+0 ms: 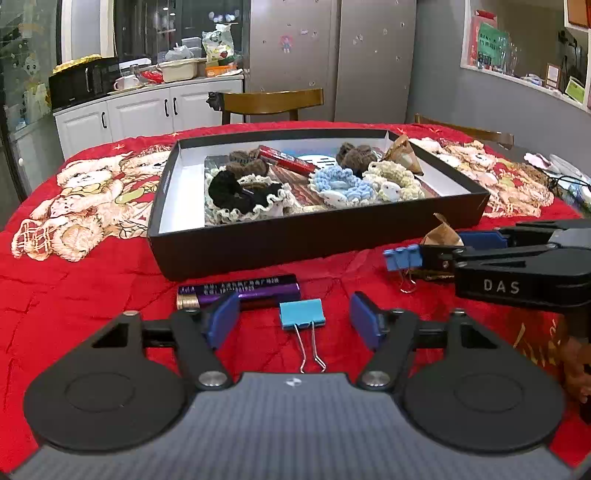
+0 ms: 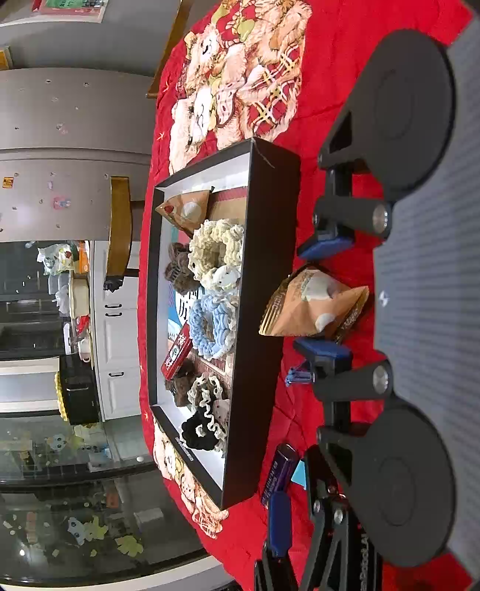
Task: Organize objects
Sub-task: 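Move the right tool to the paper triangle while the left tool reaches the blue binder clip, then grasp the paper triangle with the right tool while the left tool grasps the blue binder clip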
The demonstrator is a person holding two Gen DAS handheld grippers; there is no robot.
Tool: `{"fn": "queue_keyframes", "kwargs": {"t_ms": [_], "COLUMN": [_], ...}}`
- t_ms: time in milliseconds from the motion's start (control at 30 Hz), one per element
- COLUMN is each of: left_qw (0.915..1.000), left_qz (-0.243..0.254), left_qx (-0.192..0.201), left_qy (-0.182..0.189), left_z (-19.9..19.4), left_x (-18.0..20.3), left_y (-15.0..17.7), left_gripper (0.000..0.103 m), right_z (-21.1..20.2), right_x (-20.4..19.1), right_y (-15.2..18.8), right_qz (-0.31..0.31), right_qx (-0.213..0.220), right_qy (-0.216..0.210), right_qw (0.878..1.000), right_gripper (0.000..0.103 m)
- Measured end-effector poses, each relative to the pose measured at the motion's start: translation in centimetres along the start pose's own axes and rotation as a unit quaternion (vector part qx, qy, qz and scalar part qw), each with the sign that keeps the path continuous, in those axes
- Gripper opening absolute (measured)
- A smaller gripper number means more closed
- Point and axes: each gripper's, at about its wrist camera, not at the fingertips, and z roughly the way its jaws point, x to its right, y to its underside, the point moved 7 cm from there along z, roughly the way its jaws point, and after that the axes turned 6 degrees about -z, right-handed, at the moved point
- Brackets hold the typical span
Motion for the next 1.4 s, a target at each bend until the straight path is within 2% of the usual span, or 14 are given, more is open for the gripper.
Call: {"fn": "queue_keyframes", "kwargs": {"t_ms": [167,367,900,1400], "left_qw": [0.9999,0.9999,0.9997,0.9993], "left_qz": [0.008,0.007,0.006,0.003], "left_qx": [-0.008,-0.007,0.001,0.03], "left_qy": [0.01,0.013,0.022,0.021], "left_z": [0.3,0.4,-0.7,-2.9], "left_x": [0.5,0.5,0.9,0.9], "left_y": [0.3,0.3,0.2,-1.9], "left_gripper": [0.046,0.03,0.03,0.03], "right_z": [-0.5,-1.1,-2.3,-4.4], "right_x": [-0.3,-0.2,-0.4,-0.9], "right_y": [0.1,0.1,0.2,-1.2], "right_qz": [-0.015,-0.018,-0.022,-0.025], "right_qx": [0.006,0.012,0.022,0.053], "right_qy": [0.006,0.008,0.006,-0.006], "right_qw": [1.0,1.0,1.0,0.998], "right_gripper": [0.047,0.046,0.045,0.044]}}
